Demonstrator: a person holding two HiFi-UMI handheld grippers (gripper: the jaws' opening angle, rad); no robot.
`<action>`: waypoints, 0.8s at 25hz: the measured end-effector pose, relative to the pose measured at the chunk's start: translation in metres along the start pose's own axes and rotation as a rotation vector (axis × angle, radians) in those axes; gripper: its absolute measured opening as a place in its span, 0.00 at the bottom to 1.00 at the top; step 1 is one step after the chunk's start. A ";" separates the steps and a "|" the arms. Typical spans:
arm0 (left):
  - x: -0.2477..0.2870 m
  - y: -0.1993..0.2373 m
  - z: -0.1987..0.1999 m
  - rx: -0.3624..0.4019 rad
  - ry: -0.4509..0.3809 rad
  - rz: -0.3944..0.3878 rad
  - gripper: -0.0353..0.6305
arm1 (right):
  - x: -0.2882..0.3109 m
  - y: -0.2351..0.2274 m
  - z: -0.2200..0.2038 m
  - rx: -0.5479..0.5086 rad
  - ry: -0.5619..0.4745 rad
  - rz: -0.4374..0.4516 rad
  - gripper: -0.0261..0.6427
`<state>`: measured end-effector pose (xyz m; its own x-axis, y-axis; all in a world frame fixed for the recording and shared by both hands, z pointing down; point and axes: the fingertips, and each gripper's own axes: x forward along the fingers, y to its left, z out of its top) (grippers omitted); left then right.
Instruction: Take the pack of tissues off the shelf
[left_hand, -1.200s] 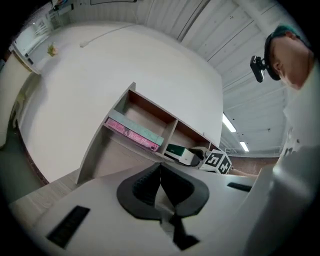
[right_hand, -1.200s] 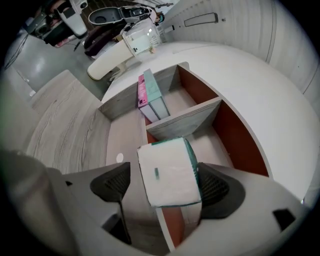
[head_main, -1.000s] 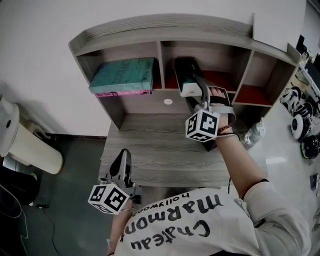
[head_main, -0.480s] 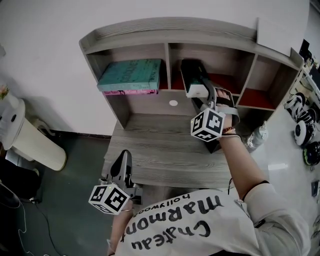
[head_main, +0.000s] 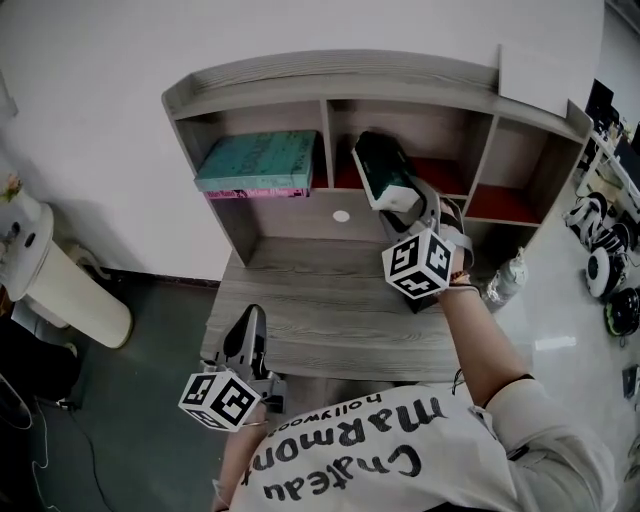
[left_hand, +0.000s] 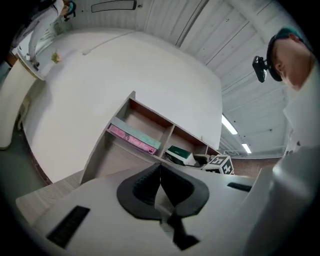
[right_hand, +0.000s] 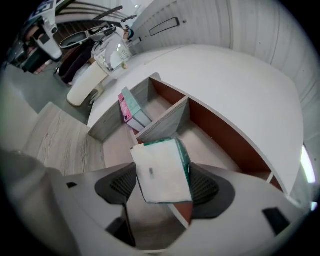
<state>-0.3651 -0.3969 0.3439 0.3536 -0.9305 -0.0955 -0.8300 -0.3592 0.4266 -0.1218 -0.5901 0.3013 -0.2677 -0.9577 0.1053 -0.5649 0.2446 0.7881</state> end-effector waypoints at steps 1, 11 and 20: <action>0.000 -0.003 -0.001 0.003 0.002 -0.004 0.08 | -0.004 0.000 -0.001 0.031 -0.003 0.005 0.54; 0.003 -0.041 -0.004 0.018 -0.012 -0.055 0.08 | -0.050 -0.003 -0.013 0.382 -0.068 0.072 0.51; 0.002 -0.070 -0.024 0.003 0.017 -0.046 0.08 | -0.086 -0.014 -0.026 0.612 -0.131 0.137 0.48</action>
<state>-0.2962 -0.3720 0.3358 0.3984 -0.9118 -0.0998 -0.8139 -0.4016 0.4198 -0.0702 -0.5151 0.2970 -0.4405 -0.8946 0.0752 -0.8517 0.4430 0.2800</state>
